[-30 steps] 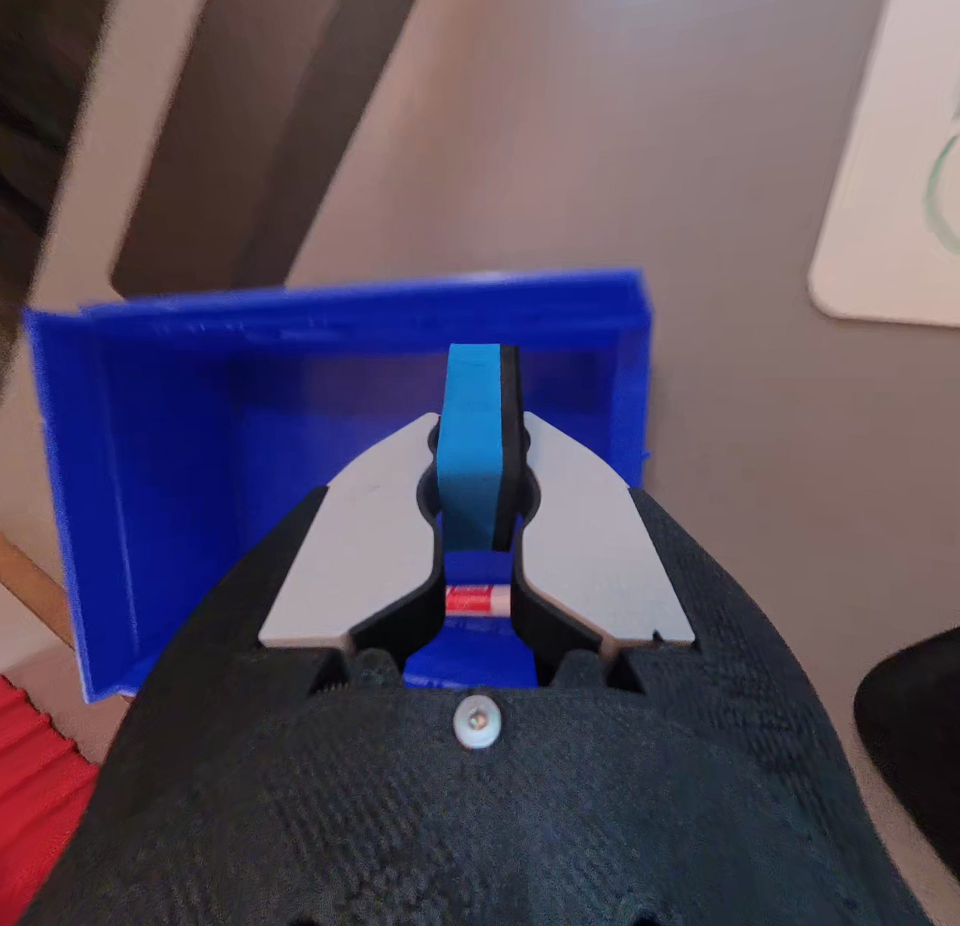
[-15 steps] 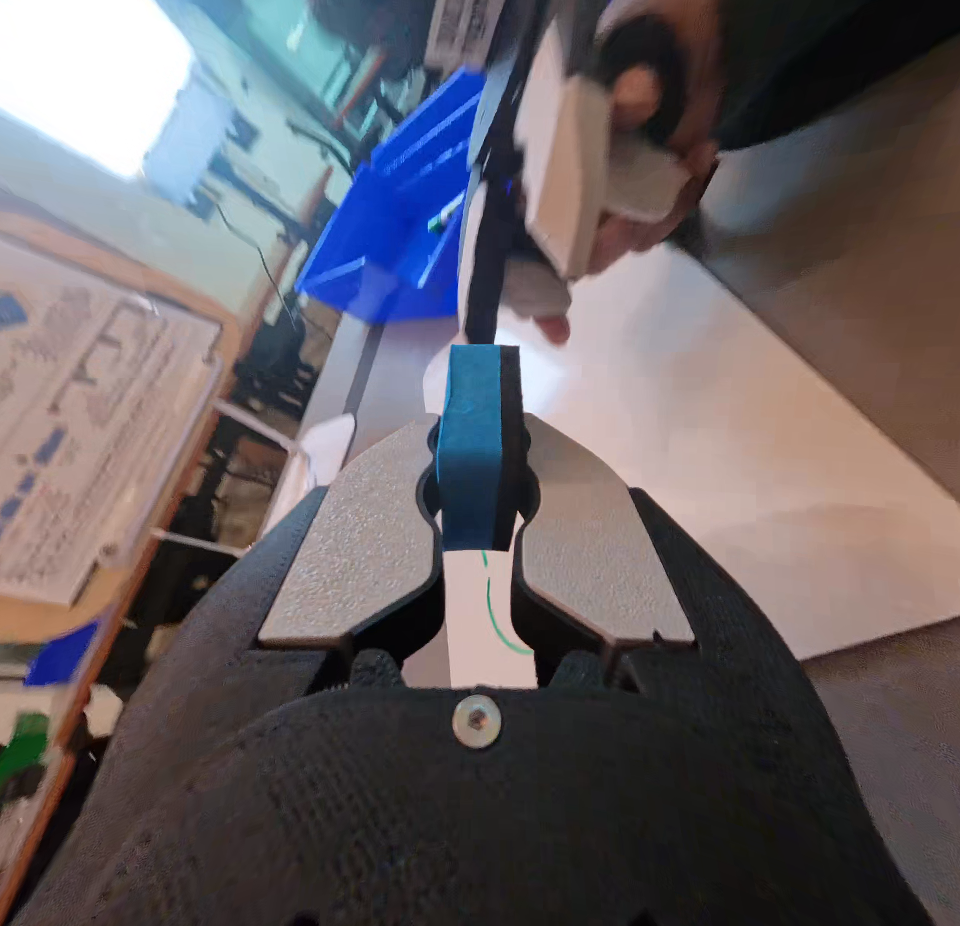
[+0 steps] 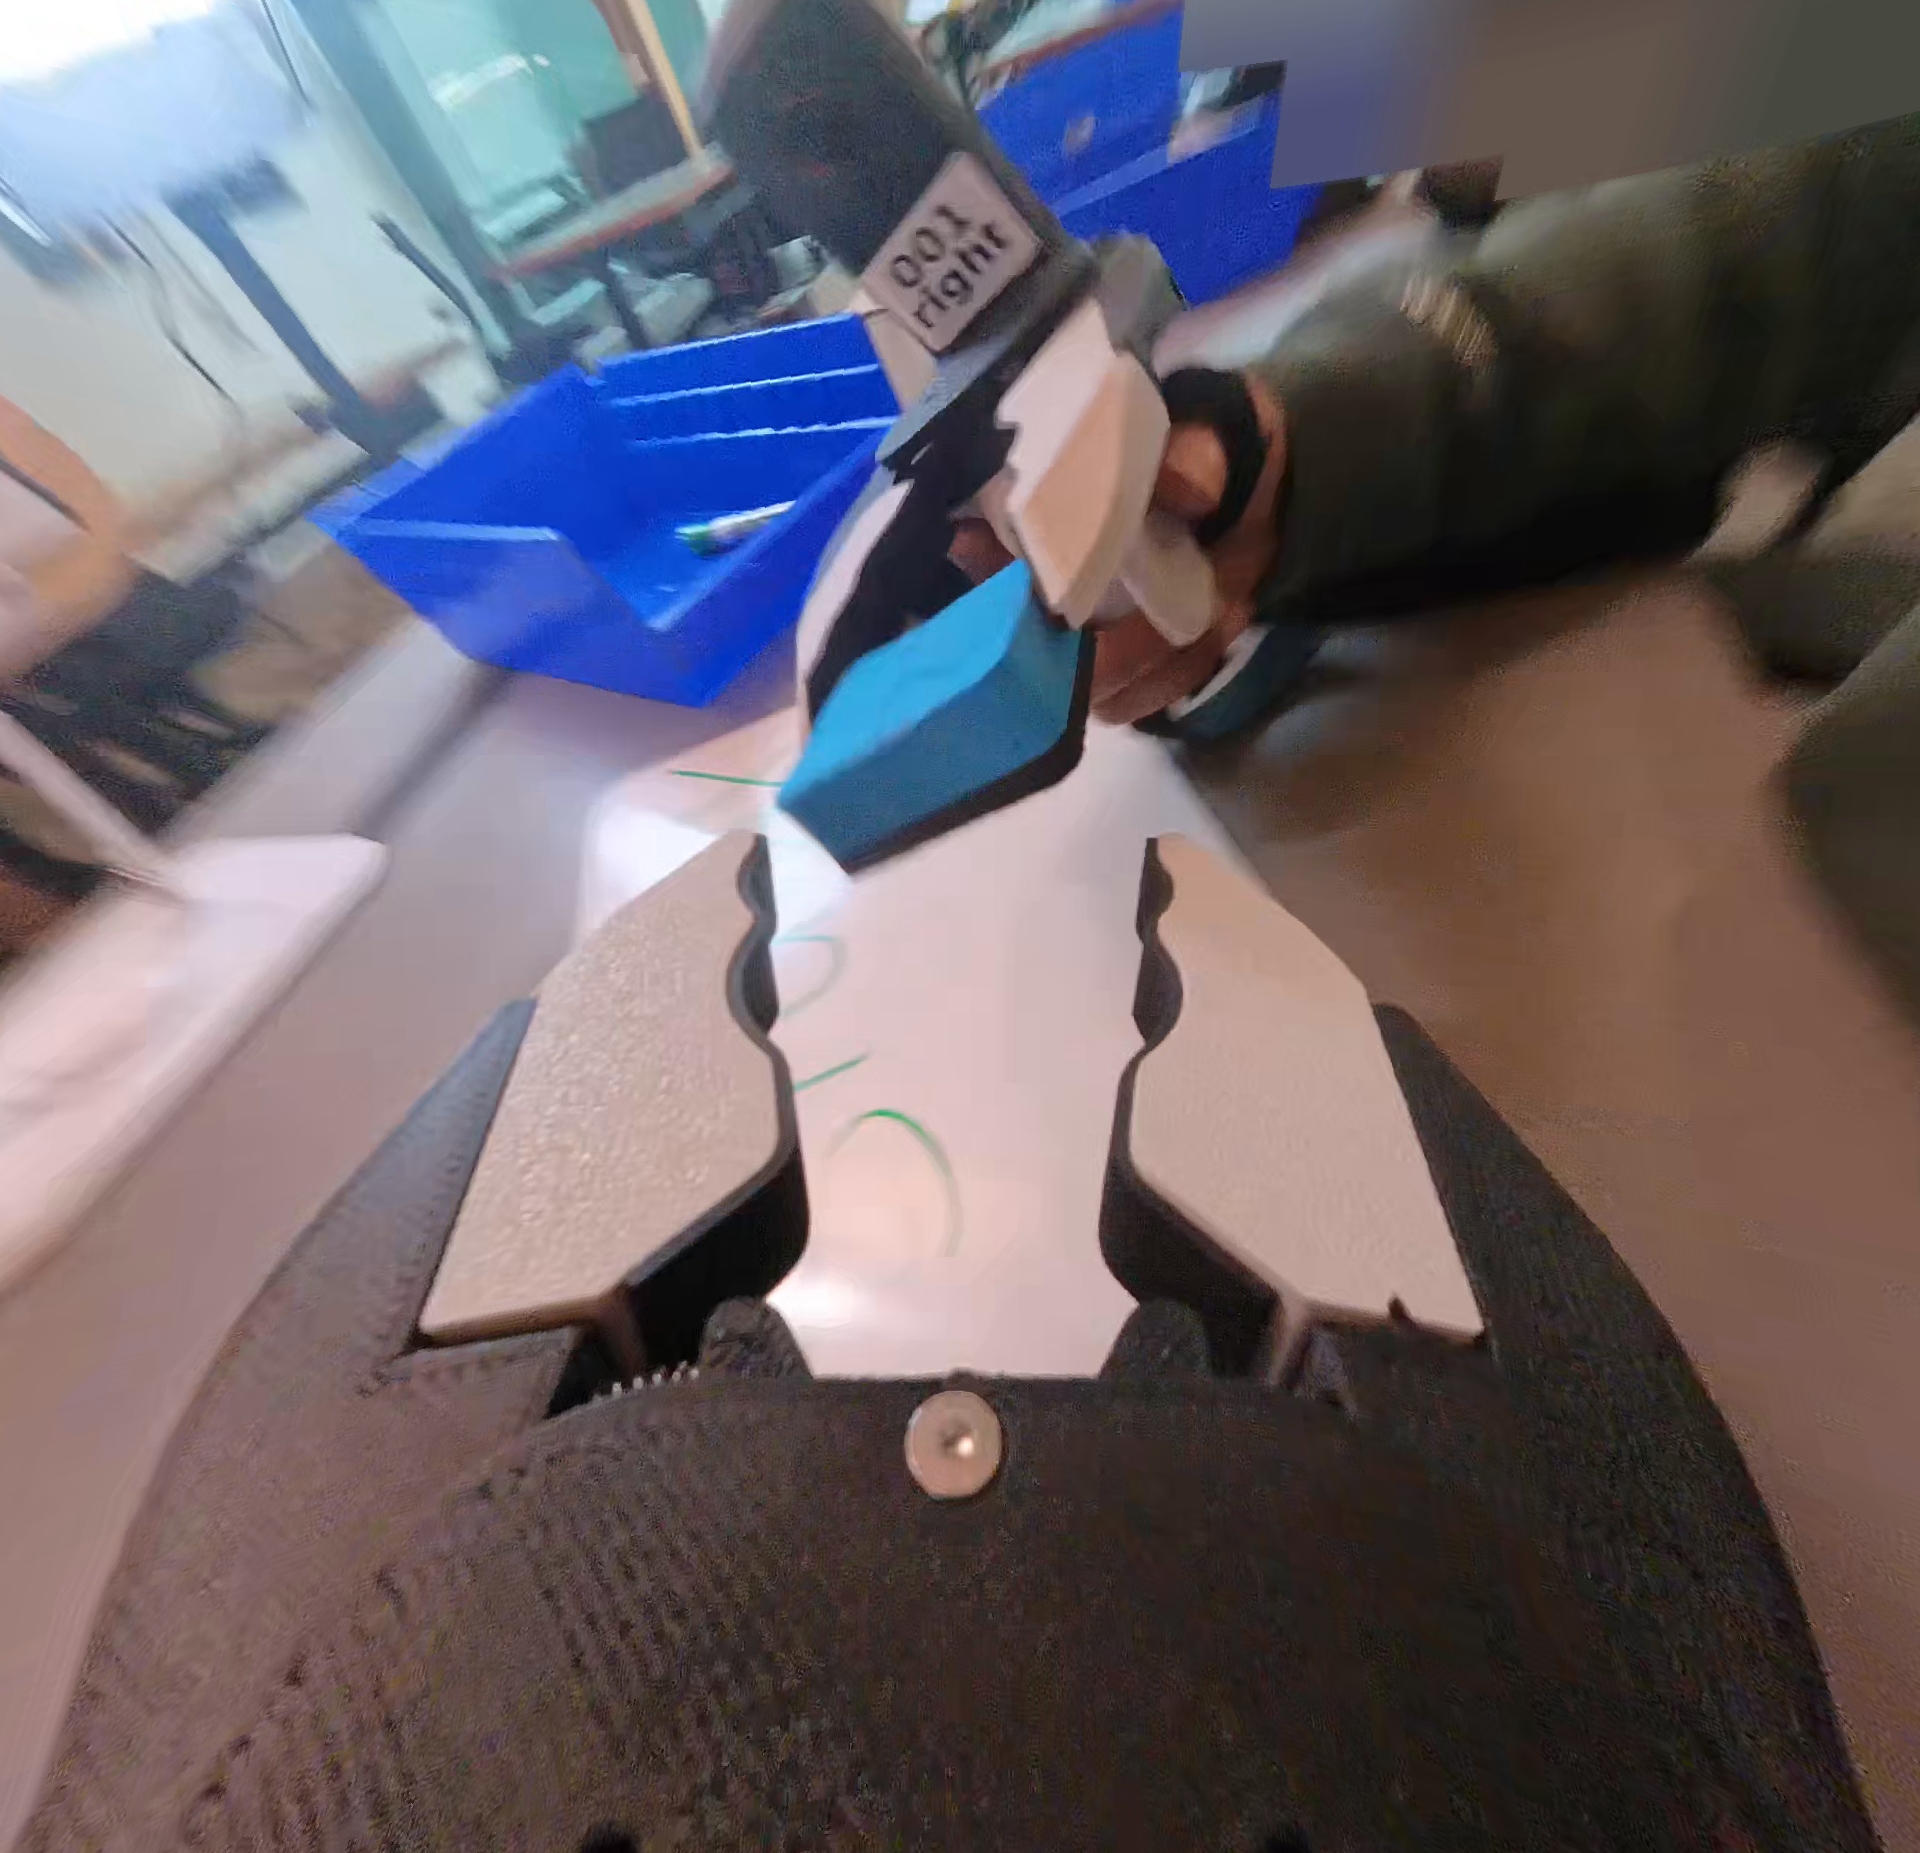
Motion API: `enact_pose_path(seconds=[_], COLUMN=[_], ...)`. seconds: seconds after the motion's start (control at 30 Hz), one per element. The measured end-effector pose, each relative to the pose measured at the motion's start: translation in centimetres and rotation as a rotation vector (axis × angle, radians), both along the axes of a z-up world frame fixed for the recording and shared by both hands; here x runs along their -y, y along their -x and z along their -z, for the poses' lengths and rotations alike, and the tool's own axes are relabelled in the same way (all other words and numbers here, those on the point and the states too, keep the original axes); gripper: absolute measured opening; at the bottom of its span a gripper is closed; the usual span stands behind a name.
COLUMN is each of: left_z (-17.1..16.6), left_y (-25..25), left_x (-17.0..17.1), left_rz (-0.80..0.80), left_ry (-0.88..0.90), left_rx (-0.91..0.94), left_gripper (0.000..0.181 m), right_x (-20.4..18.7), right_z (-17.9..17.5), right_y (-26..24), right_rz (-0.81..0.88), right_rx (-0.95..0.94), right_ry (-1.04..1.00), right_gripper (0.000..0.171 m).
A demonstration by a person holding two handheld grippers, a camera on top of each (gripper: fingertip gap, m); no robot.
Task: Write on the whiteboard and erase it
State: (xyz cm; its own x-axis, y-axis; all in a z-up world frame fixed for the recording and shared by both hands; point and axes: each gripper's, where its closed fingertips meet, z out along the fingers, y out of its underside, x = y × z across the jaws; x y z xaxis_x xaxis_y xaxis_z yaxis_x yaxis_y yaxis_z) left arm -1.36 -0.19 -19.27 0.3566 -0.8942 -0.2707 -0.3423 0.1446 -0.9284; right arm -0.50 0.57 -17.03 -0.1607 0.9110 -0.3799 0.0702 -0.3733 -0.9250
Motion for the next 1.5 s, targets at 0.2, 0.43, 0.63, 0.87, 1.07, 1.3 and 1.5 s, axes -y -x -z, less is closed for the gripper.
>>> enact_pose_path(seconds=[0.2, 0.43, 0.63, 0.87, 1.07, 1.3, 1.5], left_z=[-0.8, 1.0, 2.7, 3.1, 2.9, 4.7, 8.3], left_y=[0.0, 0.2, 0.0, -0.1, 0.0, 3.6, 4.5], left_x=[0.6, 1.3, 1.7, 1.8, 1.0, 1.7, 4.1], left_rz=[0.137, 0.144, 0.165, 0.179, 0.139, 0.12, 0.127], left_ry=[0.368, 0.206, 0.195, 0.212, 0.238, 0.277, 0.29], left_rx=[0.279, 0.041, -0.068, -0.08, -0.062, -0.276, -0.446], left_gripper=[0.061, 0.053, 0.053, 0.053, 0.052, 0.005, 0.0], right_x=[1.4, 1.9, 2.3, 2.7, 1.6, -9.1, -12.0], right_z=[0.9, 3.9, 5.7, 6.2, 6.4, 8.4, 11.0], right_y=[0.8, 0.9, 1.2, 1.3, 1.0, -5.1, -8.0], right_rz=[0.049, 0.009, -0.004, -0.029, 0.005, 0.376, 0.469], right_rx=[0.035, 0.253, 0.351, 0.365, 0.433, 0.742, 0.892], right_ry=[-0.361, -0.561, -0.651, -0.629, -0.541, -0.389, -0.323], right_gripper=[0.056, 0.058, 0.059, 0.059, 0.057, 0.058, 0.07])
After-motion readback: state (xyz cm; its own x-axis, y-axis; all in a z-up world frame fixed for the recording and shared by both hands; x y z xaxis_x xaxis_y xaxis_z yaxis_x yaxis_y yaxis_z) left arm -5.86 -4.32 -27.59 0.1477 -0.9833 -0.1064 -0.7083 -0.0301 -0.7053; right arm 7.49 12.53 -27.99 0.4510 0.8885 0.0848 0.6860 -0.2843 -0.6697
